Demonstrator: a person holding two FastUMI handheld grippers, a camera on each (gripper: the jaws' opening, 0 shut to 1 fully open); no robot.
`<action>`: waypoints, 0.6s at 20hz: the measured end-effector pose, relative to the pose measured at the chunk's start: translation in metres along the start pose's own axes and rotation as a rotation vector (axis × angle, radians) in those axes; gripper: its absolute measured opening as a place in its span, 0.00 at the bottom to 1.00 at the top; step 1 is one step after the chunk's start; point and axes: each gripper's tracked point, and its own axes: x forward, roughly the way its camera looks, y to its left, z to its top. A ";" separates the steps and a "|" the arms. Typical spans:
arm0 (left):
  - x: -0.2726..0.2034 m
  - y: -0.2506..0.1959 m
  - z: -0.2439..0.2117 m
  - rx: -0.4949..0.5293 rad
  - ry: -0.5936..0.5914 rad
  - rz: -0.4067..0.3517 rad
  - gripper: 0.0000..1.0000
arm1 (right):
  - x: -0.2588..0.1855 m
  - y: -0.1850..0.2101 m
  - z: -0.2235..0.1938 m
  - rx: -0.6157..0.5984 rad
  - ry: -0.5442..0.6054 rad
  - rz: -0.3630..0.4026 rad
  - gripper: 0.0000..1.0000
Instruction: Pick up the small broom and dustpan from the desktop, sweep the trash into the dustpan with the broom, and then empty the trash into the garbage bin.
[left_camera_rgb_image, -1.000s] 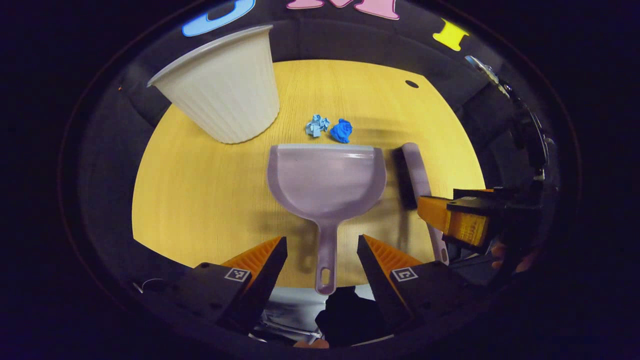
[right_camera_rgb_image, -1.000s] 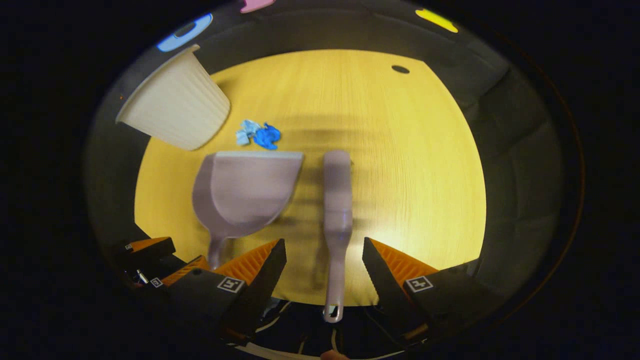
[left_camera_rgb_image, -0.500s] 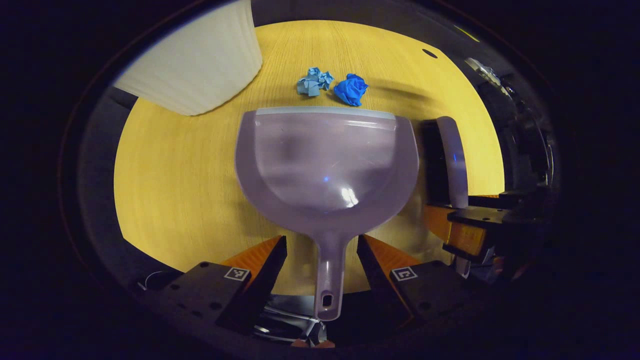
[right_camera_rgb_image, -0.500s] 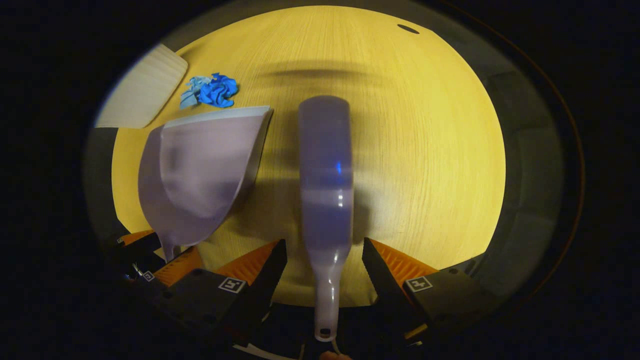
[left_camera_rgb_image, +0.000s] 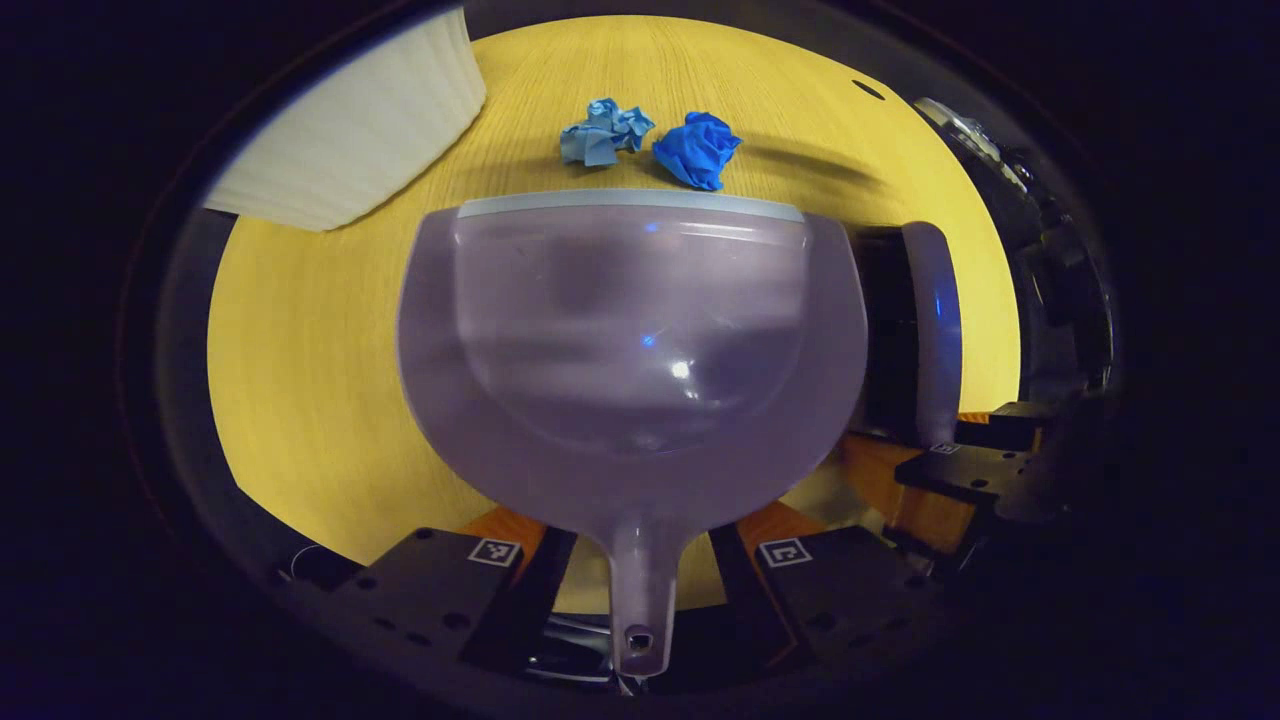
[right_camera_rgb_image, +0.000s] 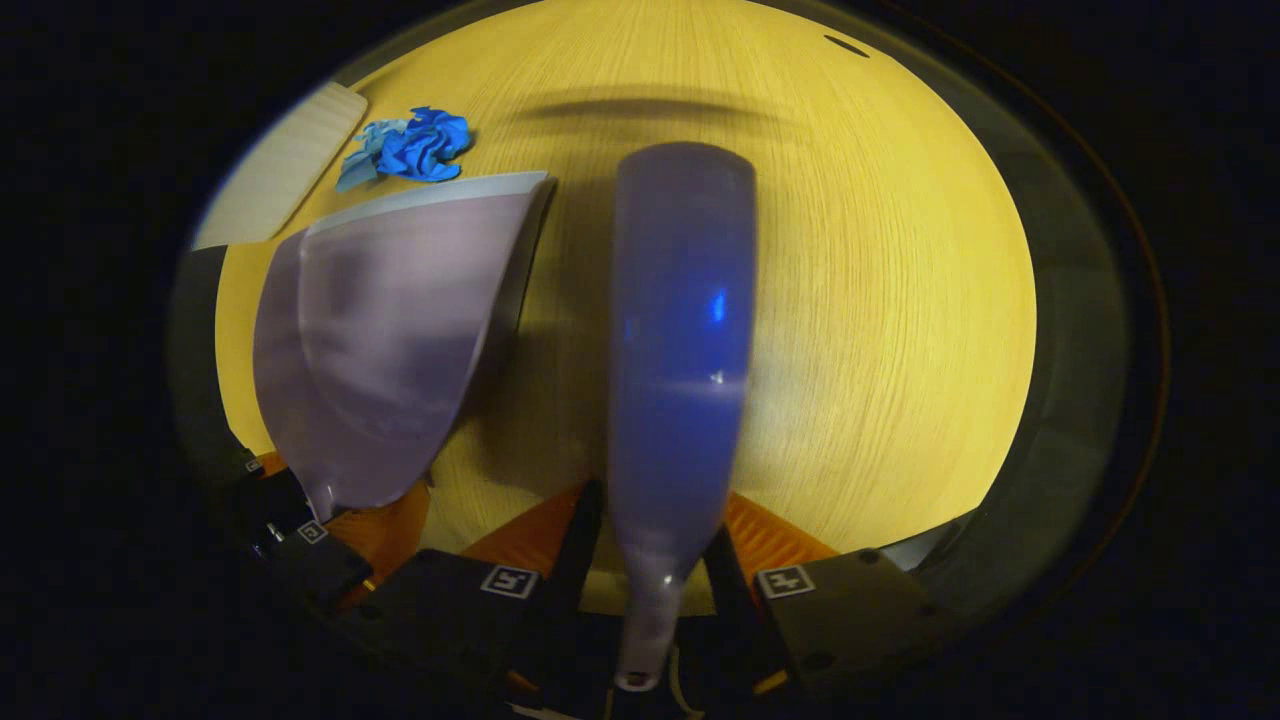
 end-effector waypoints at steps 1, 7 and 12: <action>0.002 -0.001 0.000 -0.003 0.008 -0.002 0.65 | 0.004 -0.002 -0.001 0.002 0.002 0.000 0.56; 0.001 0.007 -0.002 0.066 0.021 0.031 0.34 | -0.001 0.001 0.008 0.016 -0.005 0.048 0.35; 0.001 0.028 -0.007 0.172 0.016 0.048 0.29 | -0.030 0.001 0.051 -0.109 -0.105 0.036 0.26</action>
